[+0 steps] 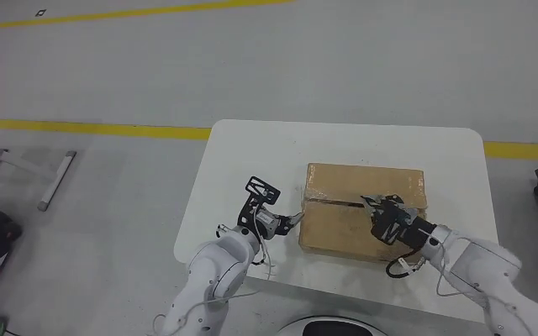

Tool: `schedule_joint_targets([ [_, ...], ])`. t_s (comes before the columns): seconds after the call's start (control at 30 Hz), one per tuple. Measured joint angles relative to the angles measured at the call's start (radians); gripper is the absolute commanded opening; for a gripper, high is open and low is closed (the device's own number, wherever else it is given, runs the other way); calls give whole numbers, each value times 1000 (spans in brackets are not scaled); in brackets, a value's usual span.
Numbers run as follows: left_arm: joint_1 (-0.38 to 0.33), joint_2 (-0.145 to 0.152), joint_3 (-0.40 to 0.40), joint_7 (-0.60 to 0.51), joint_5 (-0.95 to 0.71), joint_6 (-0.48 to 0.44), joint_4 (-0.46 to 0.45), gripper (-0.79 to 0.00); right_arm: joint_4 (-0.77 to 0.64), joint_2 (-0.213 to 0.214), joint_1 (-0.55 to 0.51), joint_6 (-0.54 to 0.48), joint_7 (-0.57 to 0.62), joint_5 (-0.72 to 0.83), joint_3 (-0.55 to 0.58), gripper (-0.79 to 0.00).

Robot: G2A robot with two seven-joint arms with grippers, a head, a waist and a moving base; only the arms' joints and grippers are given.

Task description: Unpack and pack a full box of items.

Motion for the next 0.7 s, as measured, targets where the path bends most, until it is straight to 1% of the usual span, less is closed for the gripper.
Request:
schedule_joint_targets([
  [0.17,-3,1,-2,2,-5,3,4,0,47,-6,20,-46,15,306,30,-785],
  [0.33,-4,2,-3,3,-9,4,6,0,101,-10,45,-62,70,582,44,-785],
  [0.43,-5,2,-3,5,-12,4,8,0,120,-10,54,-78,138,739,39,-785],
  [0.57,-7,3,-4,7,-16,2,11,0,145,-10,65,-71,238,947,30,-785],
  [0.7,-8,4,-4,7,-20,1,13,0,147,-10,84,-67,318,1099,15,-785],
])
